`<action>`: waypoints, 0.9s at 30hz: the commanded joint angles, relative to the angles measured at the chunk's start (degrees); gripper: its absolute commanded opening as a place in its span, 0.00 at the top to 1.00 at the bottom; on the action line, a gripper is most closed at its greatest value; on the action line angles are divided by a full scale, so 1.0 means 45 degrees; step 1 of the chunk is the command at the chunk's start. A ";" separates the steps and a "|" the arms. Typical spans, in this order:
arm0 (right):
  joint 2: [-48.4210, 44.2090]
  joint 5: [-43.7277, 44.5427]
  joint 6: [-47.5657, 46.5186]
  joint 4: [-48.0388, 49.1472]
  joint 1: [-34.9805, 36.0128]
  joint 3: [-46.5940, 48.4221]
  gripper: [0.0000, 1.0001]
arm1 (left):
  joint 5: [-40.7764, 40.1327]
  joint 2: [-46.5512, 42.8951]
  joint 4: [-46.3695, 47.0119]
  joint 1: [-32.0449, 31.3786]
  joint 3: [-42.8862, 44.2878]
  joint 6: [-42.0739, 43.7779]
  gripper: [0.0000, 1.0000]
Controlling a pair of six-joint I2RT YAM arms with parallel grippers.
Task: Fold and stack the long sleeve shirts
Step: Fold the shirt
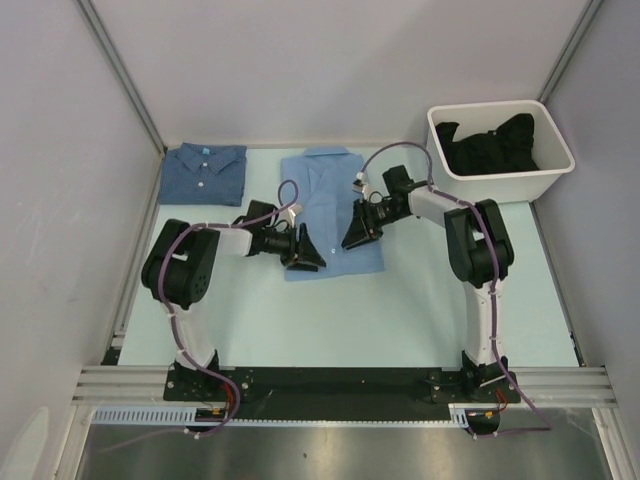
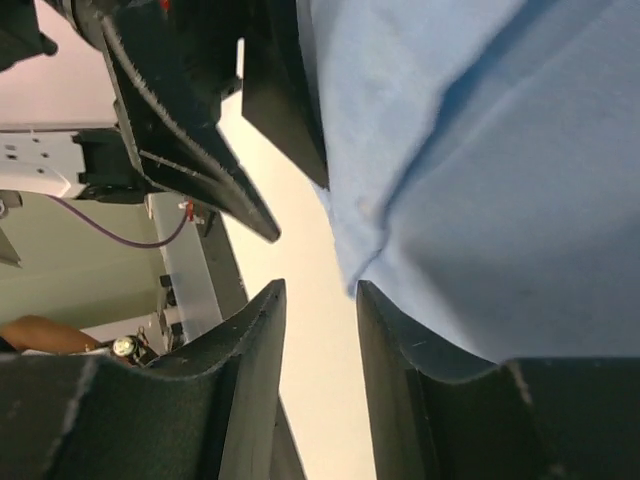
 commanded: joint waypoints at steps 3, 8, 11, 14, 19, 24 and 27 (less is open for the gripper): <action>0.2192 0.0494 -0.0296 -0.0515 -0.1193 0.0026 0.61 | -0.0012 0.1209 -0.1394 0.0884 -0.0402 0.1518 0.45; 0.1066 -0.0085 -0.2756 -0.3506 -0.1880 0.0924 0.50 | 0.1450 -0.1185 -0.2709 0.1139 -0.0618 0.3238 0.30; -0.0127 -0.1218 -0.1829 -0.3494 -0.1549 0.0732 0.35 | 0.2019 -0.1934 -0.2672 0.0750 -0.0016 0.2909 0.11; -0.1281 -0.1826 -0.0518 -0.1621 -0.0632 0.0089 0.04 | 0.2137 -0.1956 -0.1800 -0.0226 0.0417 0.2152 0.01; -0.0565 -0.1985 0.0969 0.0588 0.0580 -0.0558 0.00 | 0.2119 -0.0729 0.0608 -0.1146 0.0242 0.0528 0.01; 0.1097 -0.1752 0.1011 0.0922 0.0173 -0.1084 0.00 | 0.1456 0.0621 0.1723 -0.0640 -0.0246 0.0602 0.01; 0.1938 -0.1361 -0.0001 -0.0224 -0.0452 -0.1067 0.00 | 0.1201 0.1325 0.1372 0.0043 -0.0597 0.0780 0.01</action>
